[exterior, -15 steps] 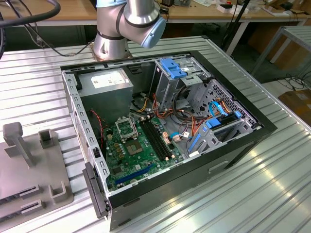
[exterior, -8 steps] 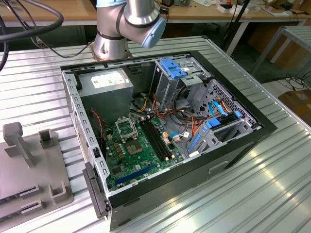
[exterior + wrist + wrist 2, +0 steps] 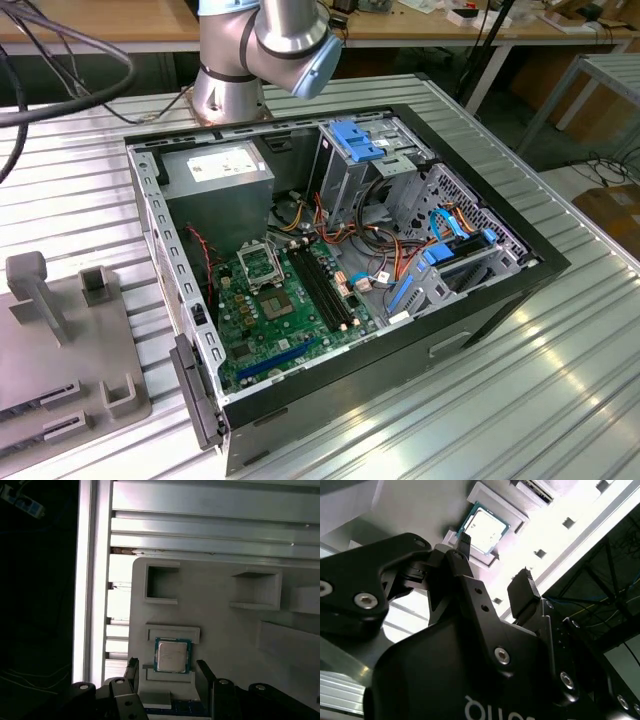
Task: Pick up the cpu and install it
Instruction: 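Pick up the cpu and move it towards the insertion slot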
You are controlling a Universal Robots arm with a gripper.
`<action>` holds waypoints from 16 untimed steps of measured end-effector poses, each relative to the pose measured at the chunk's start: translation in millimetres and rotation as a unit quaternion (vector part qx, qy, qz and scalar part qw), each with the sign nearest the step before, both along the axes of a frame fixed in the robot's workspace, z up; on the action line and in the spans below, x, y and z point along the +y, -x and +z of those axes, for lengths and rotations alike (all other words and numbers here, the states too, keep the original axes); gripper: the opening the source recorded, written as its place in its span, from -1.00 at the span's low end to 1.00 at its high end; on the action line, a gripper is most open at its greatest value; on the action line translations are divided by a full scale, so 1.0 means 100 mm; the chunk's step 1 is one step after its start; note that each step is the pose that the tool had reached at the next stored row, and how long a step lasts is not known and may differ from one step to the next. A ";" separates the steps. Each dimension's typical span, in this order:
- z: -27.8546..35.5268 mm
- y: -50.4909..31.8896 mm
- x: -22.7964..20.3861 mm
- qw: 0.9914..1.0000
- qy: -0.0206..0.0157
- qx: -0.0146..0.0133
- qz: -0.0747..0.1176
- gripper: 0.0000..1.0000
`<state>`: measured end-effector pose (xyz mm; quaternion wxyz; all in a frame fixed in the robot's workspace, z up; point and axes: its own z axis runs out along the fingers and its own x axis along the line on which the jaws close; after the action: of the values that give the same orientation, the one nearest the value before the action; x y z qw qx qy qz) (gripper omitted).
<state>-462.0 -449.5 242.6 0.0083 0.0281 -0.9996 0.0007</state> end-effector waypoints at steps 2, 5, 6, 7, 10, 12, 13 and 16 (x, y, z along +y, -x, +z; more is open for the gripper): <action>-0.041 -0.022 0.000 1.000 0.000 0.000 0.000 0.15; -0.089 -0.034 0.001 1.000 0.000 0.000 0.000 0.15; -0.099 -0.035 0.001 1.000 0.000 0.000 -0.001 0.15; -0.108 -0.036 0.000 1.000 0.000 0.000 -0.001 0.15; -0.162 -0.037 0.000 1.000 0.000 0.000 -0.001 0.15; -0.194 -0.038 0.000 1.000 0.000 0.000 -0.001 0.15; -0.210 -0.038 0.000 1.000 0.000 0.000 -0.001 0.15; -0.264 -0.038 0.000 1.000 0.000 0.000 -0.001 0.15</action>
<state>-458.2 -449.5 216.2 0.0083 0.0268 -0.9996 0.0006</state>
